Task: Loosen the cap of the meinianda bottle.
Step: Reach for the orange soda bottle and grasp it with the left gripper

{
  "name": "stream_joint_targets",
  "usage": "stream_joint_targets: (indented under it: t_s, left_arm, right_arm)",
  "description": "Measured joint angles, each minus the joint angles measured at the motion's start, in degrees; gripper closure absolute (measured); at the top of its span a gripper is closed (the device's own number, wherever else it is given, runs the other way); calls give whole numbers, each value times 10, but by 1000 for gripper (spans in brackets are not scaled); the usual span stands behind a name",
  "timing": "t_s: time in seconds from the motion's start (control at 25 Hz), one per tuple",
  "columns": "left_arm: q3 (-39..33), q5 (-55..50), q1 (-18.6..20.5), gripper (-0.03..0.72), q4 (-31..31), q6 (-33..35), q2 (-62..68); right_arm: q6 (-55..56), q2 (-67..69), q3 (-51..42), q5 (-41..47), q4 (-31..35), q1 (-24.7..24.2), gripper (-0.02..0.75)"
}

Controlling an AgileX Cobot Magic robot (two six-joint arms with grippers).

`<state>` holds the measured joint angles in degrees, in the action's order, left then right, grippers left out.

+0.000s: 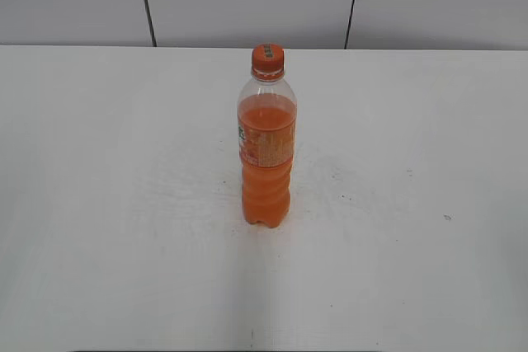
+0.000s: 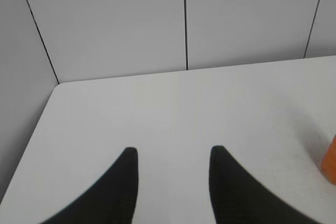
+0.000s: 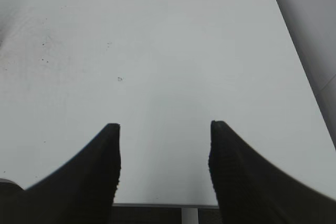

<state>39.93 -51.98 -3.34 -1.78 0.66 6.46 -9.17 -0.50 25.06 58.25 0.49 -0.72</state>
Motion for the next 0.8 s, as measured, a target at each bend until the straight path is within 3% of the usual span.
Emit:
stream_joint_targets:
  t_s: [0.2,0.4,0.52,0.8]
  left_arm:
    - [64,44,0,405,-4,0,138]
    - [71,191,0,403,-4,58,243]
    - [69,303,0,363,-4,87,279]
    - [-52,617,0,214,-17,74,347]
  right_arm:
    - [0,0,0,0,0,0,328]
    - [0,0,0,0,0,0,328]
    - [0,0,0,0,0,0,328]
    - [0,0,0,0,0,0,328]
